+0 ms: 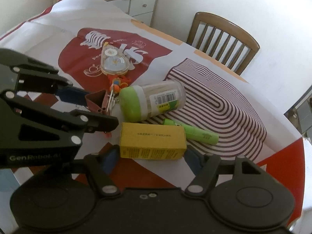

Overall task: Organize rigid objects
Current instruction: 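Grasp the pink binder clip with the left gripper while the right grasps the yellow box, then carry the binder clip and yellow box over the cardboard box with both tools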

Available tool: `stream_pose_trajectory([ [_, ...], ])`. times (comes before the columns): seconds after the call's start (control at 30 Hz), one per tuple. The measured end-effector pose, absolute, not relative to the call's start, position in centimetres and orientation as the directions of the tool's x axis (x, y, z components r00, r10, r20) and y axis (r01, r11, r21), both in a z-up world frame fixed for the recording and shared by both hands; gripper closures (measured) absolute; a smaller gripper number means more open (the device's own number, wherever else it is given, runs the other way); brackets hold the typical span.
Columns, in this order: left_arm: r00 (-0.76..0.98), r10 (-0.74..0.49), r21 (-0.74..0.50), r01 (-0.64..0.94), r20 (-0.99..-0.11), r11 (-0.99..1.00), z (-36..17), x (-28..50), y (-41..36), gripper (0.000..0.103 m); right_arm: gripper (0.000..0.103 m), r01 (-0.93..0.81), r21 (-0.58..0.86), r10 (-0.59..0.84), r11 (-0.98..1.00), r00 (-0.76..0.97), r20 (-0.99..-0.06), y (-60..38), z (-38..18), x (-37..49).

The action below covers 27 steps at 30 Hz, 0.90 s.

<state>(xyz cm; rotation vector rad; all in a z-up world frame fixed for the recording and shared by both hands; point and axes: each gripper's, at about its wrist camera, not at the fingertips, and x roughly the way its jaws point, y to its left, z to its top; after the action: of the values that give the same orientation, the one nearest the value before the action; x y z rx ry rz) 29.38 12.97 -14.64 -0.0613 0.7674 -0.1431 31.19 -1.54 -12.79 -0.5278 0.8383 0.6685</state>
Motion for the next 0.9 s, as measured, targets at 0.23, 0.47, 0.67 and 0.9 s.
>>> stream_pose_trajectory([
  [0.23,0.702,-0.141,-0.149,0.05,-0.698,0.988,-14.5,28.0,13.8,0.073,0.033,-0.679,-0.136,0.311,0.722,0.494,-0.812,-2.1,-11.9,29.7],
  [0.47,0.684,-0.143,-0.197,-0.001,-0.715,0.98,-14.3,26.4,14.5,0.073,0.033,-0.657,-0.093,0.33,0.748,0.489,-0.807,-3.5,-10.1,27.2],
  [0.67,0.675,-0.151,-0.201,0.003,-0.722,0.979,-13.6,24.7,13.9,0.073,0.033,-0.632,-0.067,0.344,0.772,0.504,-0.792,-4.9,-8.0,25.3],
  [0.9,0.674,-0.162,-0.202,0.019,-0.721,0.979,-11.5,22.7,12.5,0.073,0.033,-0.609,-0.043,0.356,0.792,0.519,-0.777,-7.2,-5.2,23.2],
])
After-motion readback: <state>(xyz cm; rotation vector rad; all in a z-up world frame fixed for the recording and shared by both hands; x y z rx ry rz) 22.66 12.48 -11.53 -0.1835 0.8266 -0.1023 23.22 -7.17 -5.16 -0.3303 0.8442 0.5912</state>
